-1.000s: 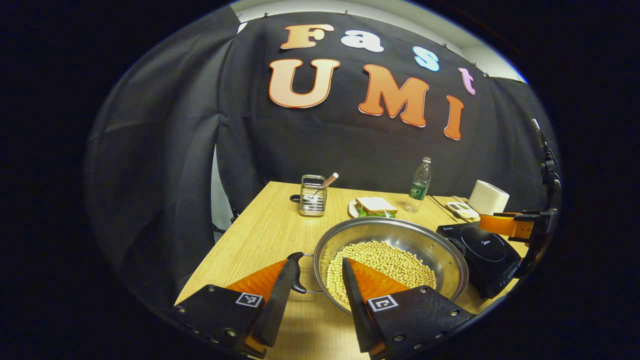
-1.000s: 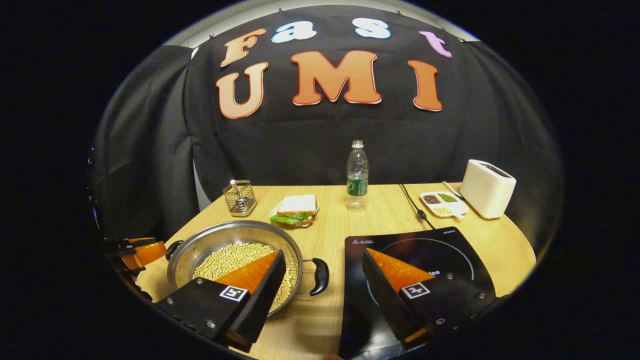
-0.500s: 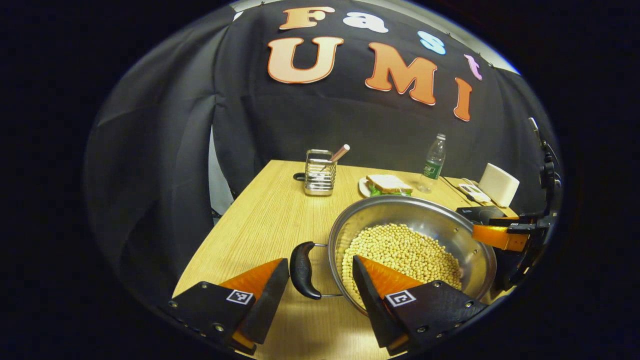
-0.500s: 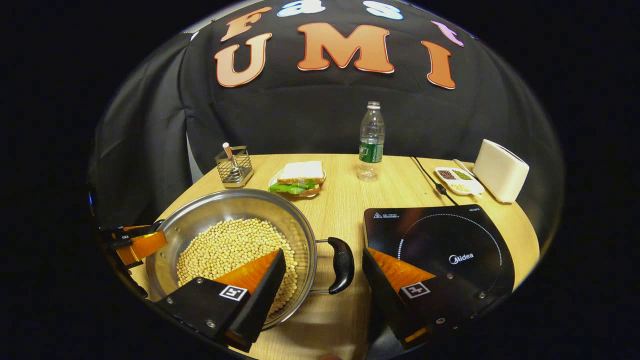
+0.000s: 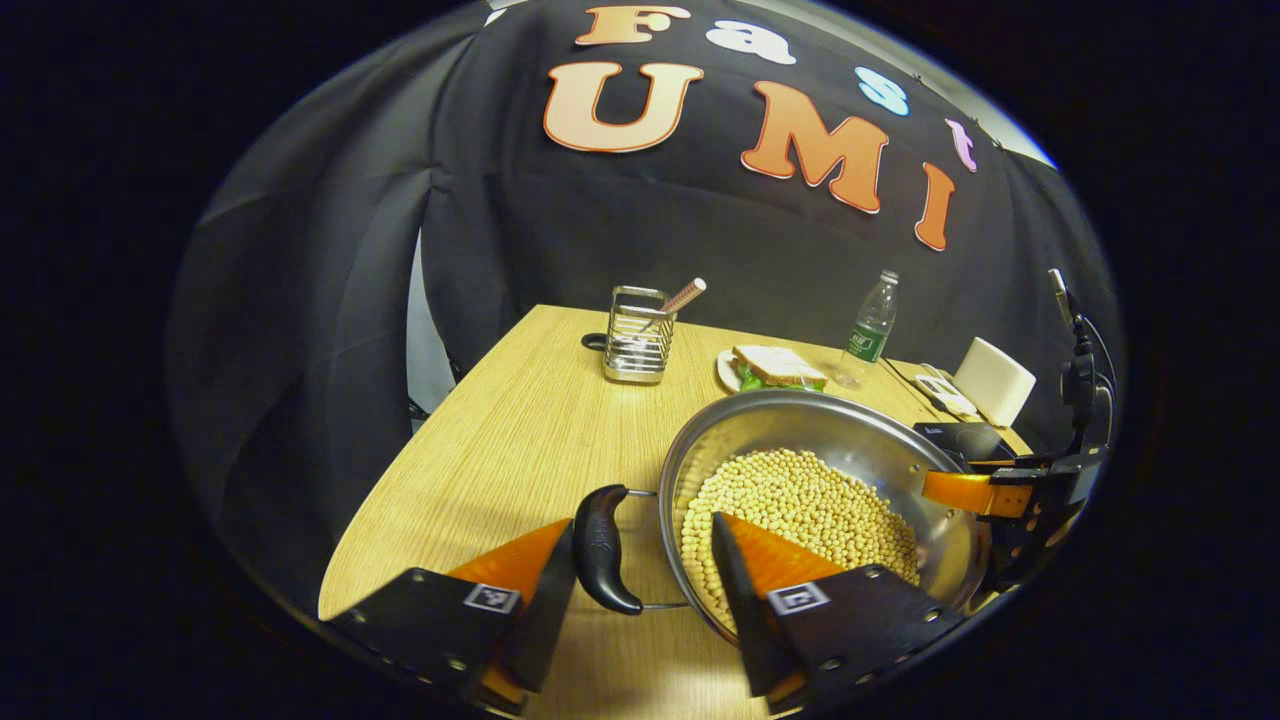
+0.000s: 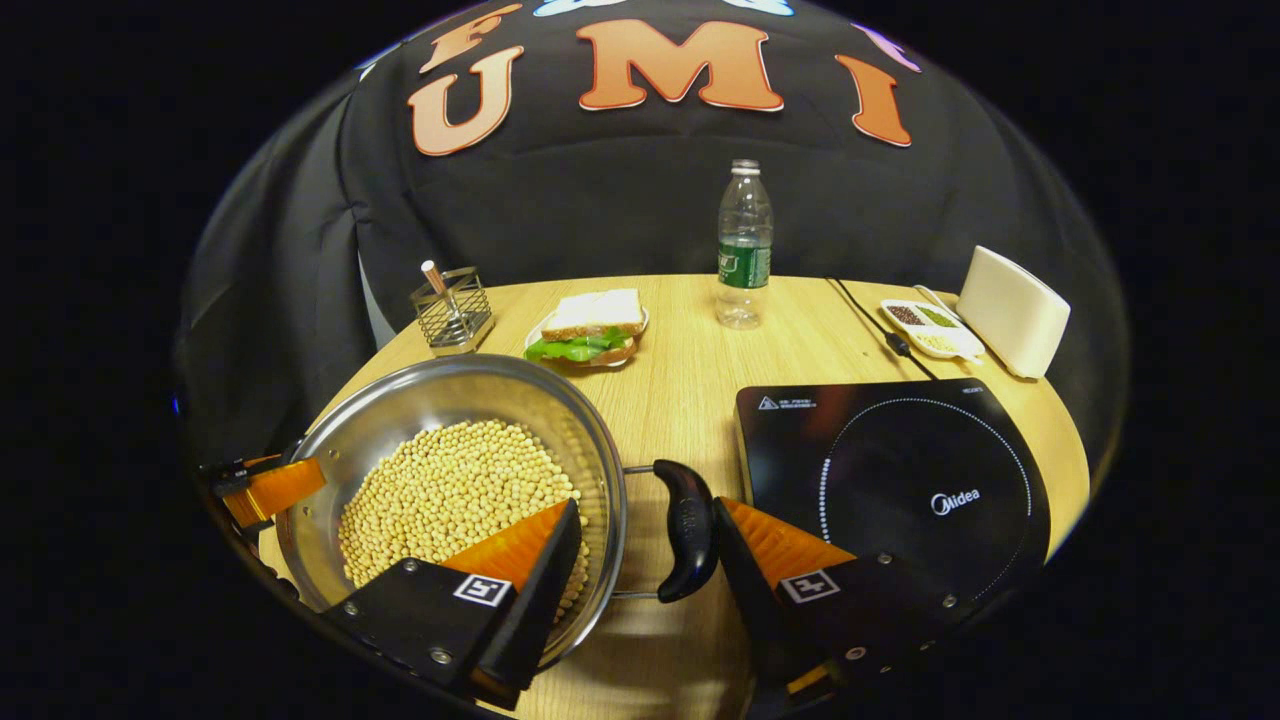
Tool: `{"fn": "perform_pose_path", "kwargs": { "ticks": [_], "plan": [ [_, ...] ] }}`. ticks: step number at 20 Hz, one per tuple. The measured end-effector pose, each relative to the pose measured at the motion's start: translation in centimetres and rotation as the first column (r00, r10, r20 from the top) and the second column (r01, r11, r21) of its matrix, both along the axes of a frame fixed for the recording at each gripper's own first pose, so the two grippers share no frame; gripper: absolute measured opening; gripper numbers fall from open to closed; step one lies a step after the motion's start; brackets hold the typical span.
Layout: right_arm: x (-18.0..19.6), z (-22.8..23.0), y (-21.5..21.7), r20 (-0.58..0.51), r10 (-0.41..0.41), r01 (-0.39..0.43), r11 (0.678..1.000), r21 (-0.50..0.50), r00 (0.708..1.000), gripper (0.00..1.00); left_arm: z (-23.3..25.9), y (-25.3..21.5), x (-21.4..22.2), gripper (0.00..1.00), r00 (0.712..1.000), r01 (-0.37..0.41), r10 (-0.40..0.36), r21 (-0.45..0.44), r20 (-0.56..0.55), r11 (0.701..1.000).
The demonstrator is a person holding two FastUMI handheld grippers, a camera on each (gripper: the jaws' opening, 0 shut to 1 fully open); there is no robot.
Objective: First push the handle of the pot to place it horizontally, then grasp the pot with both hands and set it on the induction cooktop.
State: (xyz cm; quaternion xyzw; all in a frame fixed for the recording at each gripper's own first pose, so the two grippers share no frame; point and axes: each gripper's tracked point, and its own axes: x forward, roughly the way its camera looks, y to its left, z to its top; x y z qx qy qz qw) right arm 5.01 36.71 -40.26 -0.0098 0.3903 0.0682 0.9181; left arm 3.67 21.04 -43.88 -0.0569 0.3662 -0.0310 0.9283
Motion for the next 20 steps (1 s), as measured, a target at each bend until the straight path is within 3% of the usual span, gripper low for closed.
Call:
{"fn": "perform_pose_path", "kwargs": {
  "ticks": [1,2,6,10,20],
  "plan": [
    [0.2,0.1,-0.5,0.010,-0.004,0.004,1.000,-0.021,1.000,0.80,0.8,0.0,0.2,0.59,1.000,-0.013,0.013,-0.014,0.012,1.000],
    [0.4,0.1,-0.3,0.010,-0.005,0.005,1.000,-0.010,1.000,0.71,0.5,0.0,0.3,0.57,1.000,-0.028,0.029,-0.027,0.007,0.999],
    [0.5,0.6,-0.3,-0.004,-0.004,0.004,1.000,0.018,1.000,0.53,0.6,-0.3,-1.1,0.49,0.998,-0.059,0.059,-0.005,-0.031,0.998],
    [-0.2,2.8,-1.5,0.039,0.011,-0.012,0.999,0.034,0.999,0.55,2.8,-1.3,-2.7,0.48,0.992,-0.123,0.122,-0.015,-0.025,0.992],
    [-1.0,7.2,-6.4,0.105,-0.030,0.020,0.996,0.091,0.994,0.55,8.3,-6.0,-2.6,0.49,0.994,-0.098,0.096,0.018,0.058,0.995]
  ]
}}
